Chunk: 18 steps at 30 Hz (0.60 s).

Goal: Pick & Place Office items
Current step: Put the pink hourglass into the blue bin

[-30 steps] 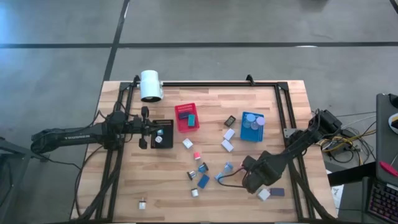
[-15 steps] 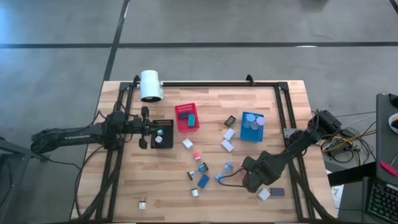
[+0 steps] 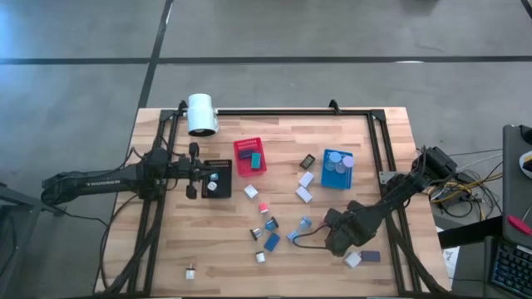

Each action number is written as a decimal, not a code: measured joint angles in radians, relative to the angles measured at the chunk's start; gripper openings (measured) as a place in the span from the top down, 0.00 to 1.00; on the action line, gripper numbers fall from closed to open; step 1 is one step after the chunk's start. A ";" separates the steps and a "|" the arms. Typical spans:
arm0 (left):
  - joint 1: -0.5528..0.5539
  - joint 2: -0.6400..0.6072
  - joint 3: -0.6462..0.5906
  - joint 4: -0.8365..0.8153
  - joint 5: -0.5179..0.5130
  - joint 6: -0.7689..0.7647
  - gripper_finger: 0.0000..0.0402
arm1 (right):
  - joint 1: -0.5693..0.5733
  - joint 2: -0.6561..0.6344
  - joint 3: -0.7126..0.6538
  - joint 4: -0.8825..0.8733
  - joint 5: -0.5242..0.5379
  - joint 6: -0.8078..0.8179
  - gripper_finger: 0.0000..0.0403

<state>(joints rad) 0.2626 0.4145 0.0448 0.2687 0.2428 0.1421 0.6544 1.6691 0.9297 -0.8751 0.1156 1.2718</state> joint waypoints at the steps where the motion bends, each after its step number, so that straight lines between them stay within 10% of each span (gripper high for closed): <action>1: 0.000 0.000 0.000 0.000 0.000 0.000 0.97 | 0.000 0.000 0.002 0.000 0.007 -0.004 0.61; 18: 0.000 0.005 0.000 0.000 0.000 0.018 0.97 | -0.021 -0.132 0.208 -0.169 0.250 -0.173 0.61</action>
<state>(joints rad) 0.2625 0.4194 0.0448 0.2691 0.2424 0.1603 0.6336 1.5373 1.1377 -1.0443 0.3653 1.0992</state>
